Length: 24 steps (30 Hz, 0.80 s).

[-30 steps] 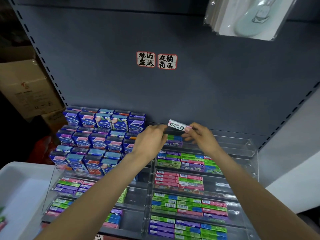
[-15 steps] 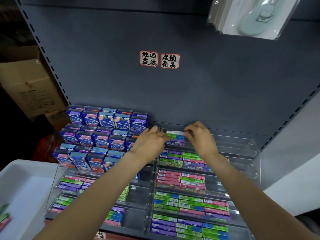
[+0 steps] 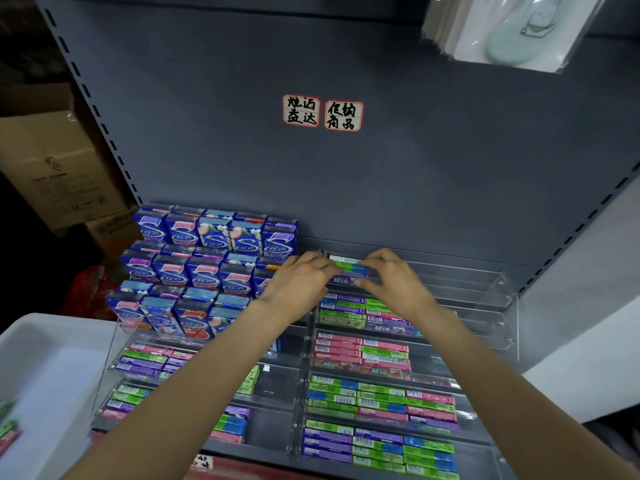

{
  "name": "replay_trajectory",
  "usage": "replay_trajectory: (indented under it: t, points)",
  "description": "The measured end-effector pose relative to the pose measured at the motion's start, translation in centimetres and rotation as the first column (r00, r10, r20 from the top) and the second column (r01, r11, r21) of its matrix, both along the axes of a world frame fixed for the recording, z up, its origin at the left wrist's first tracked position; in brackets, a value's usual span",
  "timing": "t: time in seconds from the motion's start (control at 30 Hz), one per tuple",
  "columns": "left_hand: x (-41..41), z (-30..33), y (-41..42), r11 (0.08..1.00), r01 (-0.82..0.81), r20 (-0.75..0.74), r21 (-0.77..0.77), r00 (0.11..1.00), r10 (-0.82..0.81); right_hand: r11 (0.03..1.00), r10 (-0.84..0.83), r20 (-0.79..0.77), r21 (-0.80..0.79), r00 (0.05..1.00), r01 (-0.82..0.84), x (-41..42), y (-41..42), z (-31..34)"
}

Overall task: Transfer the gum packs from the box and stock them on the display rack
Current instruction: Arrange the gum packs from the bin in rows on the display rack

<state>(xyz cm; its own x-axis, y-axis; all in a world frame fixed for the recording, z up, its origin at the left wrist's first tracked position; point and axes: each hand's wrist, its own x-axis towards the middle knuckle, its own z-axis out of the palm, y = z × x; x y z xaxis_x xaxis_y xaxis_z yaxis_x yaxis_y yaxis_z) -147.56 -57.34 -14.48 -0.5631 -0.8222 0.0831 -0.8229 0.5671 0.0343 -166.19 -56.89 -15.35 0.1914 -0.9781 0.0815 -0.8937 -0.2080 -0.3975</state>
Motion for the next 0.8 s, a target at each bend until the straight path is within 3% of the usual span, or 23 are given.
replay_trajectory:
  t: [0.27,0.47,0.57,0.67,0.8]
  points:
    - [0.0,1.0,0.6,0.999,-0.026,-0.054,-0.032,0.998,0.024,0.997,-0.017,-0.08,-0.079,0.997,0.011,0.9,0.6,0.3]
    - [3.0,2.1,3.2,0.977,-0.145,-0.289,-0.156,0.953,0.095,0.985,0.006,0.154,-0.169,0.988,0.02,4.6,2.2,2.4]
    - [6.6,2.4,5.1,0.945,-0.255,-0.424,-0.204,0.893,0.149,0.983,0.035,0.259,-0.183,0.965,0.013,8.5,3.6,3.2]
    - [11.9,1.7,7.0,0.93,-0.314,-0.512,-0.189,0.84,0.179,0.982,0.116,0.261,-0.176,0.958,-0.071,14.3,5.1,3.3]
    - [21.7,-0.6,9.8,0.904,-0.414,-0.487,-0.108,0.815,0.315,0.974,0.22,0.217,-0.094,0.951,-0.204,23.9,6.9,1.8]
